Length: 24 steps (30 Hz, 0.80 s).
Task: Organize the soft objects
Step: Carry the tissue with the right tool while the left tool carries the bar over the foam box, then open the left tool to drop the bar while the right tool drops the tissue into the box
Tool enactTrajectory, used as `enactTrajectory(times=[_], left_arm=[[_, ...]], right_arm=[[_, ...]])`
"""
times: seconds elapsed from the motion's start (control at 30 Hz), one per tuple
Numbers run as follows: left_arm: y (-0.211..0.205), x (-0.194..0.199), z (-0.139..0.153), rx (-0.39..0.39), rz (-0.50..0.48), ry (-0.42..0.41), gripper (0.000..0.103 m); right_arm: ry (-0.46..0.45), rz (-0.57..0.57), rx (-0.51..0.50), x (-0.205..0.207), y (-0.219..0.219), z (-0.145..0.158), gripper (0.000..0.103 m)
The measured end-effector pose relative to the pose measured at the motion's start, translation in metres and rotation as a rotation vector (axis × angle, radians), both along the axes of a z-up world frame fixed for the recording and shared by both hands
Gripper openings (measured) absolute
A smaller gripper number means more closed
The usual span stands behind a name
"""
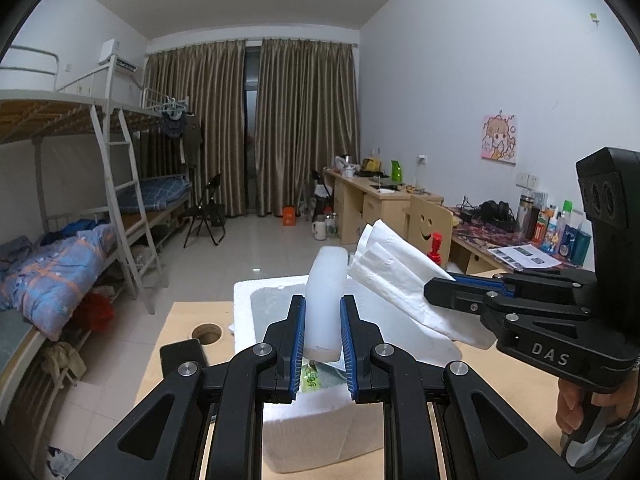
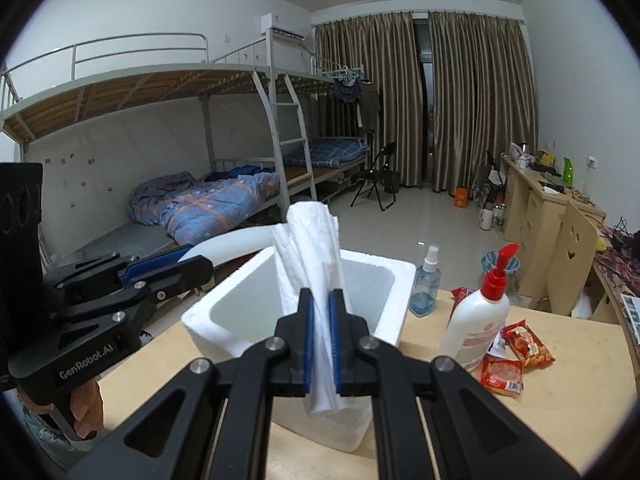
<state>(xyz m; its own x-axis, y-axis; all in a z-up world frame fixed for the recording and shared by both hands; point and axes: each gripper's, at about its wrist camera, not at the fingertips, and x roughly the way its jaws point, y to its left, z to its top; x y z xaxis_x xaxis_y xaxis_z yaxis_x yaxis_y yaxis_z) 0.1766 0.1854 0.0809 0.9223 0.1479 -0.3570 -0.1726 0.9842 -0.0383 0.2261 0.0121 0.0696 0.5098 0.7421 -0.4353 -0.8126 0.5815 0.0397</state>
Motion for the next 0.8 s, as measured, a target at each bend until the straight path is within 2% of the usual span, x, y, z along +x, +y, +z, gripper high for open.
enactTrajectory(times=[0.33,0.6,0.8], left_arm=[[0.006,0.039,-0.013,-0.014,-0.016,0.054,0.018],[0.012,0.054,-0.019,-0.026,-0.02,0.084,0.019],[0.01,0.058,-0.02,-0.013,-0.006,0.088,0.024]], right_arm=[[0.021,-0.022,-0.006,0.018,-0.001,-0.003,0.01],[0.027,-0.032,-0.012,0.022,0.0,-0.003,0.01],[0.022,-0.035,-0.012,0.022,-0.001,-0.001,0.01]])
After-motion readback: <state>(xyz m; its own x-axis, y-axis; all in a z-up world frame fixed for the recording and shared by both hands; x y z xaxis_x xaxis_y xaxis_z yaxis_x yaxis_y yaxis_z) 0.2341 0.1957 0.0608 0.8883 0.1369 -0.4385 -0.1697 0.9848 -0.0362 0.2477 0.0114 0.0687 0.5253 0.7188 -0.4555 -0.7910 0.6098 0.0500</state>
